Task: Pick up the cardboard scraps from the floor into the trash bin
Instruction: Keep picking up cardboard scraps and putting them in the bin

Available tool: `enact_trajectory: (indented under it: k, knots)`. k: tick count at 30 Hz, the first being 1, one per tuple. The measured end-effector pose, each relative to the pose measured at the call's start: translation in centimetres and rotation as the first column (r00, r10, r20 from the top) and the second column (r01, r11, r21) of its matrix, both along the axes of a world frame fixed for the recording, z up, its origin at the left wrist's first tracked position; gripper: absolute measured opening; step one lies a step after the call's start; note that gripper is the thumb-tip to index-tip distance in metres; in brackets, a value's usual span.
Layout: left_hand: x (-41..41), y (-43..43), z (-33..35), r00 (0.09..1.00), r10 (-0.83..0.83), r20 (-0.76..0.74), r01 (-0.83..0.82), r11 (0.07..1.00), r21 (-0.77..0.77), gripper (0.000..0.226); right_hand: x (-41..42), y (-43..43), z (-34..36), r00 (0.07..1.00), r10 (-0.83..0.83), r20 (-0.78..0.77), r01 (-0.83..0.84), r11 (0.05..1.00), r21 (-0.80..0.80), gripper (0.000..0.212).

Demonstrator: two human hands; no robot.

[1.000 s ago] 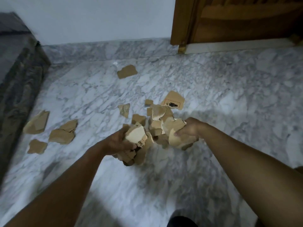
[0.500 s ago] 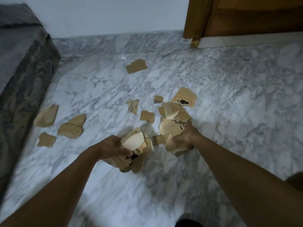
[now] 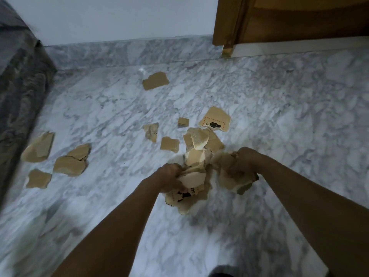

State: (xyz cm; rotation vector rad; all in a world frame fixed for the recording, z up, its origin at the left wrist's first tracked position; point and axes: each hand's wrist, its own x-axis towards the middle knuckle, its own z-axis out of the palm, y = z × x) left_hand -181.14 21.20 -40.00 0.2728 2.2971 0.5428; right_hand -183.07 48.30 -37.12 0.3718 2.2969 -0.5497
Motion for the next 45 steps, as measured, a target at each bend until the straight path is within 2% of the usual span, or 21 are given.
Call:
enact_trajectory:
  k: [2, 4, 8, 10, 11, 12, 14, 15, 17, 19, 22, 25, 27, 30, 32, 33, 35, 37, 40, 43, 45]
  knots:
    - [0.0, -0.4, -0.5, 0.999, 0.041, 0.024, -0.040, 0.999, -0.026, 0.058, -0.5, 0.1, 0.5, 0.996, -0.091, -0.019, 0.088, 0.987, -0.132, 0.063]
    - [0.2, -1.6, -0.8, 0.993, 0.110, 0.046, -0.110, 0.994, -0.003, 0.058, -1.1, -0.5, 0.9, 0.972, -0.230, -0.047, 0.209, 0.938, -0.276, 0.073]
    - [0.5, -5.4, 0.1, 0.961, 0.258, 0.101, -0.262, 0.965, 0.022, 0.056, -1.4, -4.9, 0.7, 0.941, -0.338, 0.015, 0.309, 0.840, -0.447, 0.059]
    - [0.3, -7.4, 1.1, 0.949, 0.290, 0.128, -0.294, 0.956, 0.018, 0.047, -1.6, -7.8, -1.7, 0.934, -0.356, -0.011, 0.319, 0.851, -0.417, 0.094]
    - [0.1, -8.3, 1.6, 0.945, 0.295, 0.141, -0.299, 0.954, 0.006, 0.043, -1.7, -9.2, -2.8, 0.928, -0.370, -0.041, 0.332, 0.872, -0.360, 0.114]
    - [0.1, -9.2, 2.0, 0.940, 0.304, 0.153, -0.305, 0.952, -0.013, 0.041, -1.6, -10.4, -4.0, 0.924, -0.375, -0.078, 0.340, 0.897, -0.281, 0.125]
    - [0.0, -10.8, 2.4, 0.935, 0.318, 0.158, -0.313, 0.948, -0.053, 0.040, -1.1, -11.9, -5.1, 0.927, -0.338, -0.160, 0.319, 0.938, -0.134, 0.110]
    - [0.0, -11.4, 2.4, 0.937, 0.316, 0.151, -0.309, 0.949, -0.065, 0.040, -0.7, -12.1, -5.4, 0.928, -0.322, -0.189, 0.305, 0.945, -0.115, 0.100]
    - [0.1, -11.9, 2.6, 0.938, 0.321, 0.132, -0.315, 0.947, -0.068, 0.039, -0.1, -12.2, -5.4, 0.920, -0.333, -0.207, 0.316, 0.942, -0.109, 0.097]
    - [-0.2, -11.9, 3.1, 0.930, 0.348, 0.121, -0.346, 0.938, -0.040, 0.037, -0.1, -11.7, -5.8, 0.920, -0.304, -0.249, 0.281, 0.951, -0.126, 0.093]
    - [-1.7, -10.8, 4.3, 0.921, 0.383, 0.070, -0.386, 0.922, 0.022, 0.033, 0.2, -11.2, -4.3, 0.921, -0.238, -0.310, 0.180, 0.962, -0.204, 0.068]
    - [-3.9, -9.4, 6.0, 0.921, 0.388, -0.036, -0.385, 0.921, 0.061, 0.046, 0.2, -10.7, -3.3, 0.937, -0.178, -0.301, 0.078, 0.946, -0.314, 0.047]
    - [-5.7, -8.7, 7.0, 0.927, 0.368, -0.070, -0.367, 0.930, 0.028, 0.053, -0.5, -10.4, -3.1, 0.982, -0.045, -0.183, -0.026, 0.930, -0.367, 0.034]
    - [-8.3, -8.4, 7.6, 0.953, 0.301, -0.031, -0.303, 0.951, -0.065, 0.043, -2.7, -8.7, -3.8, 0.974, 0.222, 0.041, -0.202, 0.936, -0.289, 0.059]
    - [-9.4, -8.3, 7.4, 0.973, 0.229, 0.035, -0.223, 0.966, -0.127, 0.043, -4.8, -6.2, -6.6, 0.955, 0.237, 0.176, -0.198, 0.957, -0.214, 0.074]
    - [-9.6, -8.0, 7.2, 0.983, 0.168, 0.078, -0.154, 0.976, -0.154, 0.044, -5.1, -5.0, -6.6, 0.943, 0.236, 0.234, -0.197, 0.964, -0.179, 0.088]
    - [-9.8, -6.9, 6.3, 0.992, 0.019, 0.123, 0.004, 0.983, -0.185, 0.049, -4.6, -4.1, -4.2, 0.920, 0.288, 0.265, -0.239, 0.950, -0.202, 0.101]
    - [-10.2, -5.3, 4.8, 0.987, -0.144, 0.071, 0.155, 0.971, -0.182, 0.060, -3.9, -4.0, -1.8, 0.911, 0.304, 0.277, -0.230, 0.935, -0.272, 0.110]
    - [-11.3, -3.3, 1.8, 0.949, -0.315, -0.008, 0.308, 0.933, -0.189, 0.075, -2.8, -3.2, -1.3, 0.938, 0.187, 0.293, -0.095, 0.949, -0.301, 0.121]
    - [-12.1, -2.6, -0.2, 0.929, -0.368, -0.045, 0.344, 0.902, -0.262, 0.073, -2.1, -2.5, -1.6, 0.933, 0.163, 0.319, -0.065, 0.953, -0.297, 0.103]
    - [-12.2, -2.5, -0.4, 0.944, -0.327, -0.051, 0.305, 0.918, -0.255, 0.066, -1.9, -2.0, -0.9, 0.952, 0.095, 0.293, 0.001, 0.951, -0.310, 0.081]
